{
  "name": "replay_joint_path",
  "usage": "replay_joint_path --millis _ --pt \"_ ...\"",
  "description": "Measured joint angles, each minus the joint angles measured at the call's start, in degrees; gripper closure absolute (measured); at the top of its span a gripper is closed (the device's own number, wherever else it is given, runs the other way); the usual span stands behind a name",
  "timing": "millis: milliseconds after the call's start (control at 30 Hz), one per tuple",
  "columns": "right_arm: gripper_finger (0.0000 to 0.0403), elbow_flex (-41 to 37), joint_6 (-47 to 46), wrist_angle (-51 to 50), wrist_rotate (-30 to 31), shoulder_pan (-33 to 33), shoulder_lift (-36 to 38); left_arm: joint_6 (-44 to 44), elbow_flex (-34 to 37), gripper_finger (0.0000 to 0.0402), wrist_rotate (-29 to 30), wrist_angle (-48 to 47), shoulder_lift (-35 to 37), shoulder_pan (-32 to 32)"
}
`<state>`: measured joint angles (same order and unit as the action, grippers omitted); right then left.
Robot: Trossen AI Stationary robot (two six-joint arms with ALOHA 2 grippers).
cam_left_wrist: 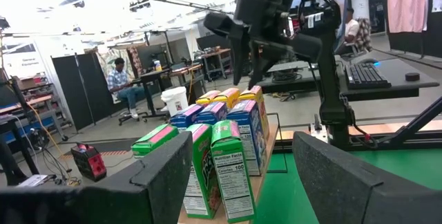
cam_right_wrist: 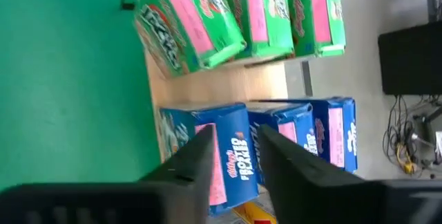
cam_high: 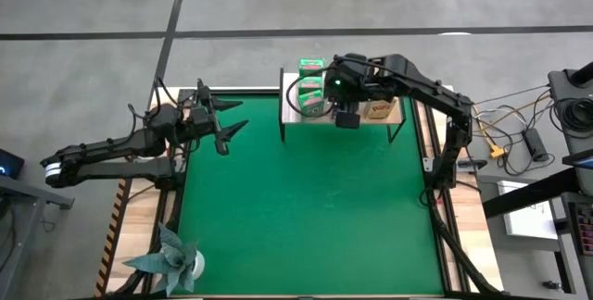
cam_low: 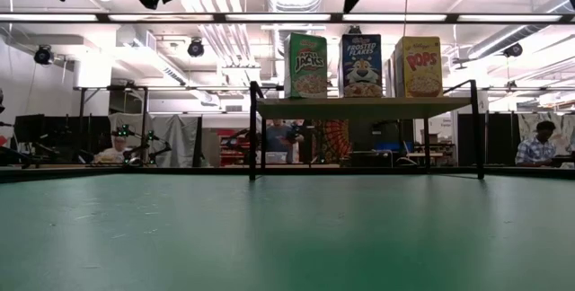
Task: Stack cereal on shelf
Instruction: Put the blue cereal box on the shelf aligned with the other blue cereal box
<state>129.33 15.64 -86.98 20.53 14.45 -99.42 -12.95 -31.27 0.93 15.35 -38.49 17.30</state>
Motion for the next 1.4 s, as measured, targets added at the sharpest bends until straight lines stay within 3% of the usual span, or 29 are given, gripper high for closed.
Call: replay_joint_path --millis 200,833,1400 --pt "0.0387 -2.0 0.7 0.2 -1.2 1.0 0.0 0.0 0.0 0.0168 0.0 0.0 0.0 0.0" --pt "0.039 -8.5 0.9 3.7 -2.7 4.1 0.0 0.0 0.0 0.0168 0.0 0.0 0.0 0.0" --pt "0.039 -8.7 1.5 3.3 -2.4 4.3 0.1 0.0 0.0 0.0168 0.0 0.0 0.0 0.0"
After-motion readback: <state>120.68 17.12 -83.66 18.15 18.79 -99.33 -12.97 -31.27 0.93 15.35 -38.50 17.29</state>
